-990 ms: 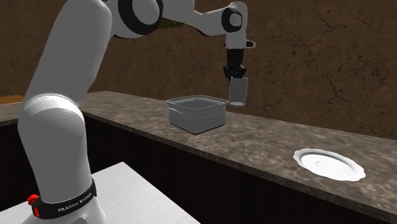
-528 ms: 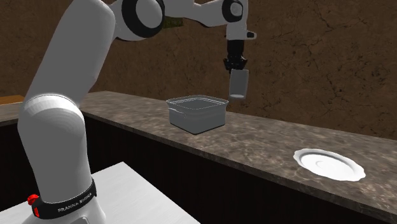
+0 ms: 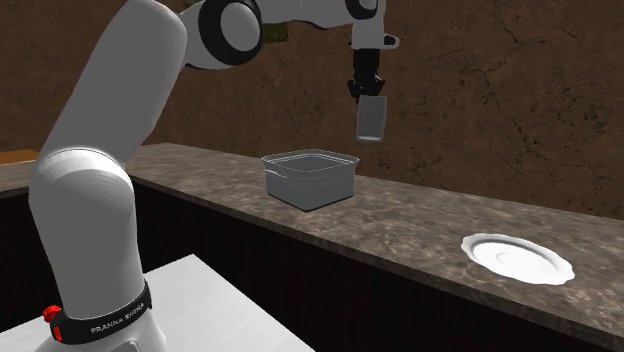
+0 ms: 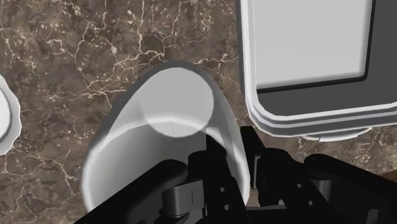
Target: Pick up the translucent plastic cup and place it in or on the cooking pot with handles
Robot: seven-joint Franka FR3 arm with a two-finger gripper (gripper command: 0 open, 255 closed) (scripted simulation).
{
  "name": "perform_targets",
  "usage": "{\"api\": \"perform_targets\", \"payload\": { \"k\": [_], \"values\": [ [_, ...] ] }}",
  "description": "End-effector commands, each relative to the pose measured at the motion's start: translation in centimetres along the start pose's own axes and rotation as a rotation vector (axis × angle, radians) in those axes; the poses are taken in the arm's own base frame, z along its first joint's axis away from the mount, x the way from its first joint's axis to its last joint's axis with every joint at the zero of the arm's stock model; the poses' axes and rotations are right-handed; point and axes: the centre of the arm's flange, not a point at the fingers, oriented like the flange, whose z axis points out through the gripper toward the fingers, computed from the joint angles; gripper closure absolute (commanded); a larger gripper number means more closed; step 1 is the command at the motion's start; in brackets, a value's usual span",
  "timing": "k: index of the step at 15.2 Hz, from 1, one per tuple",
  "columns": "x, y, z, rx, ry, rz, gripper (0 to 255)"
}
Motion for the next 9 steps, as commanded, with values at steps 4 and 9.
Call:
{"api": "perform_targets", "payload": {
  "k": [4,9],
  "values": [
    [-2.0,-6.1,-0.9,0.000,0.000,0.000,255],
    [-3.9,-12.3,-1.8,0.000,0.000,0.000,255]
  ]
}}
